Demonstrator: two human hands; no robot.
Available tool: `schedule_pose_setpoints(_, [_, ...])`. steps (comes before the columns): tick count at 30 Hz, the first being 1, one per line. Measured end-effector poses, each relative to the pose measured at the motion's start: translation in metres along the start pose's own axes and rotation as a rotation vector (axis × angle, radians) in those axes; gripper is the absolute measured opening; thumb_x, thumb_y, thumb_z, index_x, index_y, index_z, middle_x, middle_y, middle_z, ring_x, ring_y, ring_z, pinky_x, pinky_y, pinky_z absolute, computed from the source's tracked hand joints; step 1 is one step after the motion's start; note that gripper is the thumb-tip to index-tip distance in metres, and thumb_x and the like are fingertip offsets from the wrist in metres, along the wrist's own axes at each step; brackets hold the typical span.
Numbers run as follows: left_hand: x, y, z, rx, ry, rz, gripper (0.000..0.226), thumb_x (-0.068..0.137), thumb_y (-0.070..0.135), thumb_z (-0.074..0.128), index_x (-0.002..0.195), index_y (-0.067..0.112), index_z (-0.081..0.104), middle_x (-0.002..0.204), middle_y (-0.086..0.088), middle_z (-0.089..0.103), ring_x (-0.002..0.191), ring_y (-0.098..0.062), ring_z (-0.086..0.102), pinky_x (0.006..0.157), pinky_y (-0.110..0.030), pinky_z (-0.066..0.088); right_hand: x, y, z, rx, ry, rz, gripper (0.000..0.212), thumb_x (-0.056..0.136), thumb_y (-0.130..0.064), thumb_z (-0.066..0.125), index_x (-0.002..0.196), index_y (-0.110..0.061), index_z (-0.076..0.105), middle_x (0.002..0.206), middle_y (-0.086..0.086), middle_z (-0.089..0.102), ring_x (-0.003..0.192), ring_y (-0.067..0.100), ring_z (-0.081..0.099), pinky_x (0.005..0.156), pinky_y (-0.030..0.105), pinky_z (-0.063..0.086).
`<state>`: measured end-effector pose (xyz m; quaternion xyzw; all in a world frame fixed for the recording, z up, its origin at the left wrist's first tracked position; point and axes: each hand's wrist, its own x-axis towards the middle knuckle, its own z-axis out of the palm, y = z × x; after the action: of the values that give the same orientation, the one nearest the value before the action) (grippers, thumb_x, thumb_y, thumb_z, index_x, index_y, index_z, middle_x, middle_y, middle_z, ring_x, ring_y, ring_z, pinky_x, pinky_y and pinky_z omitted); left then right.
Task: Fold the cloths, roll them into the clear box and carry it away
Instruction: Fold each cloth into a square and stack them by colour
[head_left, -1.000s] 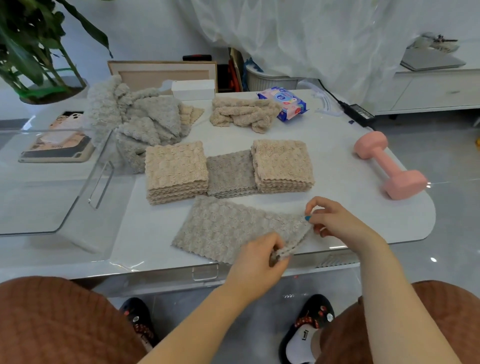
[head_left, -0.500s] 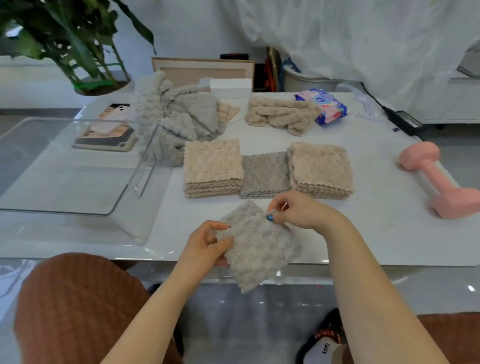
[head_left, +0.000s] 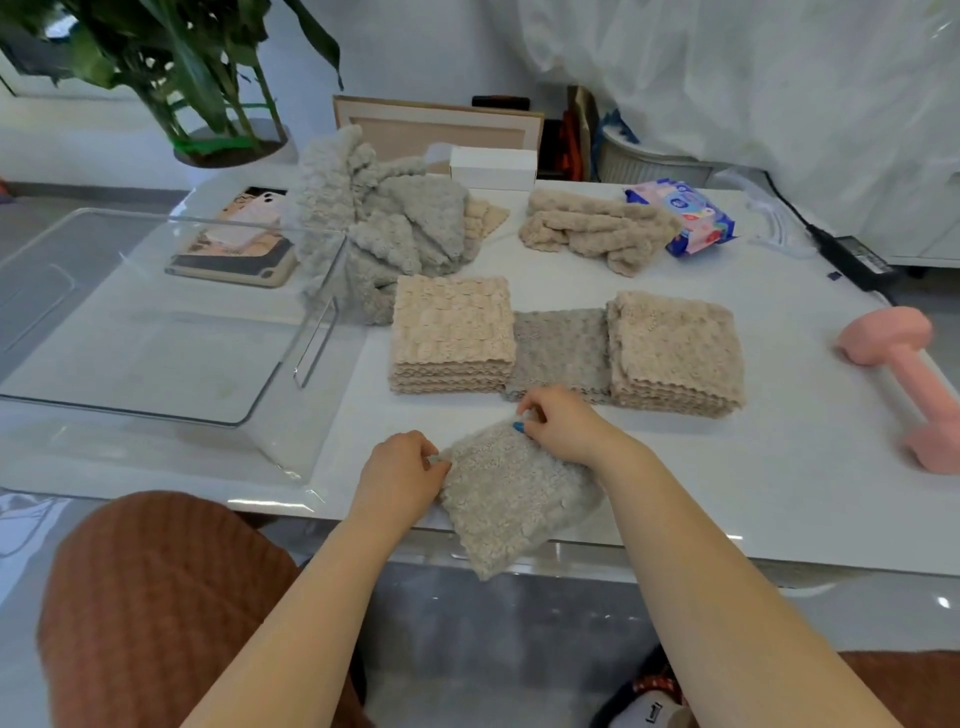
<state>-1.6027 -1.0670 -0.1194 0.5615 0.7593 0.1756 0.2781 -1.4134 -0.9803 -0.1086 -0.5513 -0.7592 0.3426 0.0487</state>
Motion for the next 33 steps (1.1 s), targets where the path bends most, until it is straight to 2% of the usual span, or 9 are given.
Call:
schedule_pose_setpoints(5, [0.007, 0.01, -0.014, -0.009, -0.179, 0.03, 0.009, 0.085, 0.02, 0.065, 0.085, 0.017, 0.056, 0.088, 0.003, 0.056, 0.075, -0.009, 0.053, 0.059, -0.014, 0.038, -0.02, 0.005, -0.03, 0.114, -0.148, 0.035, 0.002, 0.094, -0.017, 0.055, 0.093, -0.015, 0.055, 0.081, 0.001, 0.057, 0.065, 0.012, 0.053, 0.058, 0.025, 0.041])
schedule_pose_setpoints(9, [0.012, 0.038, -0.038, -0.229, -0.383, 0.035, 0.016, 0.085, 0.018, 0.067, 0.096, 0.017, 0.055, 0.092, -0.005, 0.065, 0.06, -0.01, 0.064, 0.048, -0.013, 0.043, -0.045, 0.007, -0.073, 0.307, -0.238, 0.079, 0.02, 0.089, -0.006, 0.063, 0.107, -0.014, 0.058, 0.084, 0.007, 0.06, 0.056, 0.01, 0.061, 0.049, 0.021, 0.046])
schedule_pose_setpoints(12, [0.022, 0.078, -0.065, -0.344, -0.3, 0.163, 0.022, 0.09, 0.015, 0.063, 0.111, 0.015, 0.057, 0.098, -0.008, 0.065, 0.062, -0.009, 0.068, 0.05, -0.017, 0.05, -0.056, -0.001, -0.113, 0.429, -0.028, 0.042, 0.022, 0.09, 0.001, 0.058, 0.11, -0.007, 0.061, 0.09, 0.009, 0.059, 0.063, 0.013, 0.07, 0.057, 0.018, 0.053])
schedule_pose_setpoints(15, [0.041, 0.116, -0.09, -0.485, -0.046, 0.381, 0.012, 0.091, 0.012, 0.062, 0.101, 0.017, 0.065, 0.102, -0.002, 0.064, 0.074, -0.019, 0.071, 0.068, -0.037, 0.06, -0.06, -0.01, -0.151, 0.515, 0.311, -0.128, 0.014, 0.089, 0.004, 0.057, 0.096, -0.005, 0.066, 0.094, 0.006, 0.064, 0.07, 0.008, 0.07, 0.067, 0.015, 0.053])
schedule_pose_setpoints(18, [0.058, 0.134, -0.087, -0.482, 0.19, 0.588, 0.017, 0.089, 0.006, 0.062, 0.091, 0.023, 0.064, 0.095, 0.011, 0.056, 0.07, -0.006, 0.064, 0.069, -0.021, 0.053, -0.046, -0.006, -0.16, 0.467, 0.525, -0.218, 0.019, 0.087, 0.008, 0.058, 0.093, -0.008, 0.067, 0.102, 0.004, 0.059, 0.072, 0.004, 0.066, 0.066, 0.012, 0.051])
schedule_pose_setpoints(20, [0.072, 0.134, -0.062, -0.425, 0.212, 0.582, 0.012, 0.09, 0.008, 0.061, 0.091, 0.02, 0.062, 0.092, 0.01, 0.053, 0.065, 0.002, 0.056, 0.062, -0.015, 0.045, -0.026, 0.008, -0.145, 0.343, 0.556, -0.189, 0.027, 0.085, 0.01, 0.056, 0.087, -0.015, 0.066, 0.101, 0.004, 0.055, 0.067, -0.003, 0.059, 0.058, 0.008, 0.042])
schedule_pose_setpoints(24, [0.097, 0.109, 0.003, 0.011, 0.072, 0.565, 0.013, 0.091, 0.015, 0.056, 0.104, 0.013, 0.058, 0.108, -0.004, 0.053, 0.093, -0.024, 0.056, 0.081, -0.034, 0.043, 0.009, 0.045, -0.091, 0.03, 0.384, -0.098, 0.027, 0.078, 0.009, 0.055, 0.089, -0.011, 0.069, 0.098, 0.007, 0.057, 0.089, 0.025, 0.059, 0.075, 0.024, 0.041])
schedule_pose_setpoints(27, [0.098, 0.085, 0.025, 0.336, 0.119, 0.644, 0.018, 0.091, 0.018, 0.055, 0.109, 0.014, 0.055, 0.112, -0.002, 0.053, 0.091, -0.025, 0.057, 0.084, -0.035, 0.038, 0.008, 0.061, -0.068, -0.106, 0.29, -0.066, 0.025, 0.077, 0.006, 0.053, 0.088, -0.012, 0.067, 0.096, -0.001, 0.048, 0.086, 0.024, 0.053, 0.074, 0.032, 0.044])
schedule_pose_setpoints(33, [0.094, 0.077, 0.024, 0.45, 0.158, 0.66, 0.023, 0.08, 0.015, 0.057, 0.103, 0.02, 0.06, 0.101, 0.002, 0.057, 0.087, -0.021, 0.059, 0.09, -0.036, 0.033, 0.01, 0.057, -0.081, -0.234, 0.189, 0.005, 0.024, 0.072, 0.0, 0.053, 0.078, -0.021, 0.063, 0.094, -0.001, 0.052, 0.092, 0.023, 0.056, 0.08, 0.039, 0.049])
